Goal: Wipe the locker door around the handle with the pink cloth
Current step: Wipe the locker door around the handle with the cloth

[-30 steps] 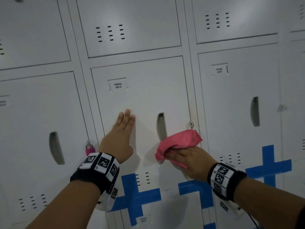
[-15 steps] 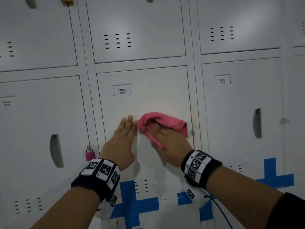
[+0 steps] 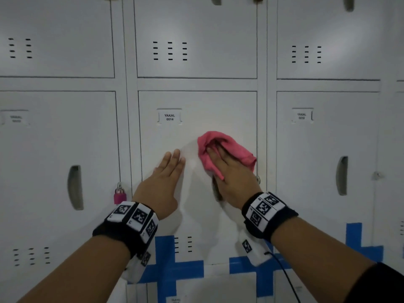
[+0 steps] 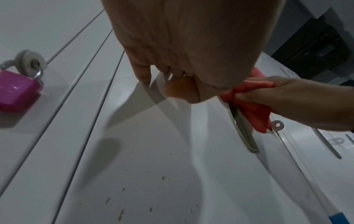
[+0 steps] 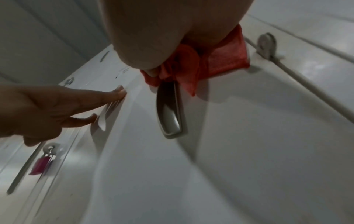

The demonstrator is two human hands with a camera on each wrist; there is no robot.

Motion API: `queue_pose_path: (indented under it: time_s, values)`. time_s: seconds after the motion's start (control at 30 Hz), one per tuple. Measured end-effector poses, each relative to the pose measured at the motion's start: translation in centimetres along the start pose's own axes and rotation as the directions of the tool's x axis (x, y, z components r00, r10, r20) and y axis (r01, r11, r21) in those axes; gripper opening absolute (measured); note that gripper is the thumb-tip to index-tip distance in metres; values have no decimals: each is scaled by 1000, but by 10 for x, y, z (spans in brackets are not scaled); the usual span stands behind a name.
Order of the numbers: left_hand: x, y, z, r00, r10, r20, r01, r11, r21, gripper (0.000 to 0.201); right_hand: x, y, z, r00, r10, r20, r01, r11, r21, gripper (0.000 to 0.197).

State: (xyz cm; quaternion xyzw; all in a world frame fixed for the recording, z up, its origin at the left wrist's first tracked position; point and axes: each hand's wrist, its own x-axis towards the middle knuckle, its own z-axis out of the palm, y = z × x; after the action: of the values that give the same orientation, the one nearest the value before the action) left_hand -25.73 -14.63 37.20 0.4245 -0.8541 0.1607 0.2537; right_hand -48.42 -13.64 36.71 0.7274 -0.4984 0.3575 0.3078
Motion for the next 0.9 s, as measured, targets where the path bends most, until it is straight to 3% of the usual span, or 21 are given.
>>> queue_pose_path:
  time_s: [0.1, 0.23, 0.47, 0.57, 0.7, 0.9]
  values:
    - [0, -1, 1, 1000, -5, 0, 5, 1000, -9, 96, -15, 1, 5, 989, 131, -69, -125, 989, 78, 66]
    - [1, -2, 3, 1000, -6, 5, 6, 1000, -17, 95, -41, 0, 22, 976, 196, -94, -184, 975, 124, 63]
    - [0, -1, 5, 1000, -13, -7, 13, 1000, -14, 93, -110, -10, 50, 987, 158, 23, -158, 987, 7, 70]
    - [-1, -1, 6, 1000, -19, -3, 19, 1000, -16, 94, -134, -10, 54, 988, 122, 94, -126, 991, 36, 74]
    - [-1, 0, 5, 1000, -15, -11, 15, 1000, -12, 94, -109, -12, 35, 995, 61, 84, -57, 997, -50, 71]
    - [0, -2, 7, 1000, -13, -14, 13, 1000, -20, 95, -40, -24, -12, 996, 32, 85, 10, 890, -456, 60]
